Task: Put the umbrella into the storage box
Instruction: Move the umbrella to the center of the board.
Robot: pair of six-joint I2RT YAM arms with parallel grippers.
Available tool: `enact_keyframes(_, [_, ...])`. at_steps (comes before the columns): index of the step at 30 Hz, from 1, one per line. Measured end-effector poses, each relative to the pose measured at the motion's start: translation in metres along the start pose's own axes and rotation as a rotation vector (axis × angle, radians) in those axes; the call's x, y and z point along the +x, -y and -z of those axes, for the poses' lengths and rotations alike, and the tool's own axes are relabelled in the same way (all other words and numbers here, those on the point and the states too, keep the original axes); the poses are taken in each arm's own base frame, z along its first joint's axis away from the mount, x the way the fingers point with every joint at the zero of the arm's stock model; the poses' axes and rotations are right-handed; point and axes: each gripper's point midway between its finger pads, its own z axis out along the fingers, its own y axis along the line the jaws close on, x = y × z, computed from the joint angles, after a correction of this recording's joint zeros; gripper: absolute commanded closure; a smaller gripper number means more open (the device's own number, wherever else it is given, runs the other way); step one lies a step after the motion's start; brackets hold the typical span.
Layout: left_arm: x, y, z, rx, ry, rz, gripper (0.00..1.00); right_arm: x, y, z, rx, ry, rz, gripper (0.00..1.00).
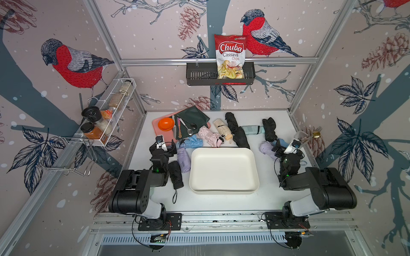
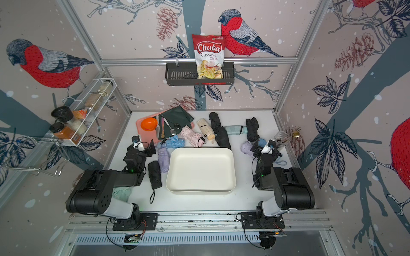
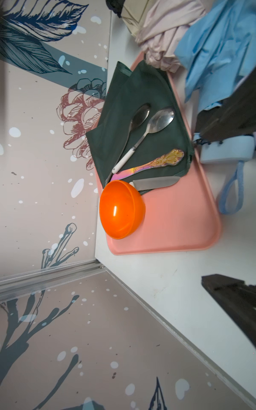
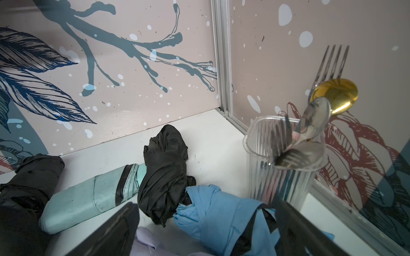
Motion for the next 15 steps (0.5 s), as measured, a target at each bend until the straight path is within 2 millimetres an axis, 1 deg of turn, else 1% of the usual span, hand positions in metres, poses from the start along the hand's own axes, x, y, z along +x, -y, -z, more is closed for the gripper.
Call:
enact_keyframes(2, [-0.016,0.001,-0.007,0.000,0.012,0.002,0.03,0.002,0.002,0.000,0.013,-0.008,0.004,0.00])
enact_keyframes(6, [-0.035,0.001,-0.011,-0.009,0.003,0.008,0.03,0.002,-0.003,0.001,0.012,-0.007,0.007,0.00])
enact_keyframes(12, [-0.054,-0.001,-0.006,-0.022,-0.057,0.075,0.03,0.002,-0.002,0.001,0.023,-0.009,0.011,0.00])
enact_keyframes(15, [-0.065,0.002,-0.001,-0.009,-0.117,0.116,0.03,0.002,-0.001,0.001,0.030,-0.008,0.011,0.00])
